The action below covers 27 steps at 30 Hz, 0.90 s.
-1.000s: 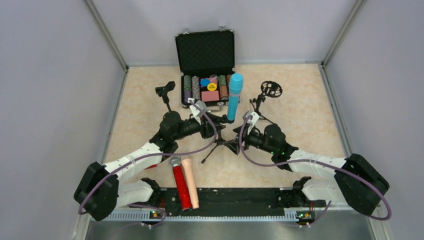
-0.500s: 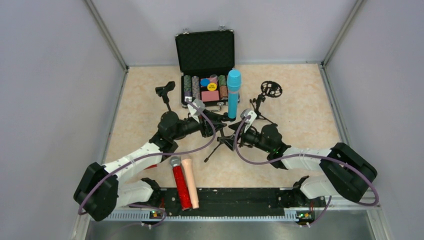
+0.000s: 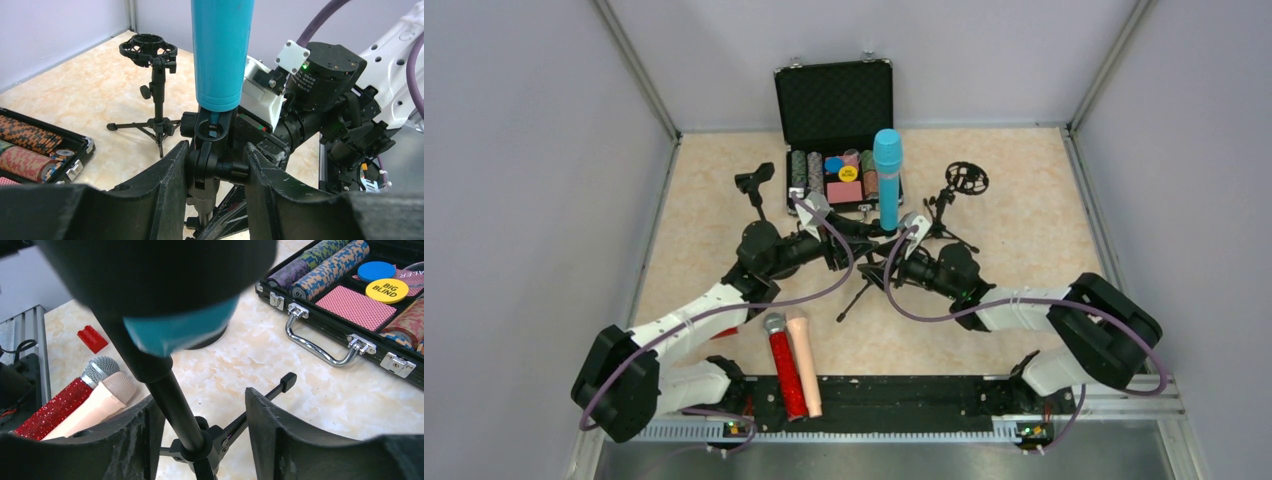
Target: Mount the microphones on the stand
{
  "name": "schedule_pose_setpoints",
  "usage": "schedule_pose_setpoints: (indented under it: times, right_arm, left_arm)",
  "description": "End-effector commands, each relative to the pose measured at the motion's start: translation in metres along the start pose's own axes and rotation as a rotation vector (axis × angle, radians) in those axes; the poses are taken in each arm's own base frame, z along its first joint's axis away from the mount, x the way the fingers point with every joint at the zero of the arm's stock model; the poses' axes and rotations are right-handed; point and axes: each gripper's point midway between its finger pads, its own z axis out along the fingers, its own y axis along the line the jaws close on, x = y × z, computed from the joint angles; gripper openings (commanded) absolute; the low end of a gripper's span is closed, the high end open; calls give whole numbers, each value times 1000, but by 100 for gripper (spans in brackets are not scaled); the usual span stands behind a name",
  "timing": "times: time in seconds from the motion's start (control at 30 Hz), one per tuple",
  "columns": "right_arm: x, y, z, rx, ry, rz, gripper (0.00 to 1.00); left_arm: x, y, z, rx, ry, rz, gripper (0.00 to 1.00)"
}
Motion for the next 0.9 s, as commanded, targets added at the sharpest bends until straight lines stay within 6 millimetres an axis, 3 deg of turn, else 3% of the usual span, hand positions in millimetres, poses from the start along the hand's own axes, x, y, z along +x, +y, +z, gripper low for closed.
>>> schedule_pose_setpoints:
  times: [0.0,0.4,0.57,0.87]
  right_arm:
    - [-17,8,14,-36,-51,-28,54]
    - [0,6,13,-28,-13,-9,25]
    - [11,3,9,-11,12,0,2]
    - [20,-7,5,46,36,6,0]
  left_arm:
    - [-84,-22,5,70,-238,112,0]
    - [-110,-15,0,1,-329,148,0]
    - [-123,-7,-5,-69,-366,169,0]
    - [-128,15,-8,-199,-332,165,0]
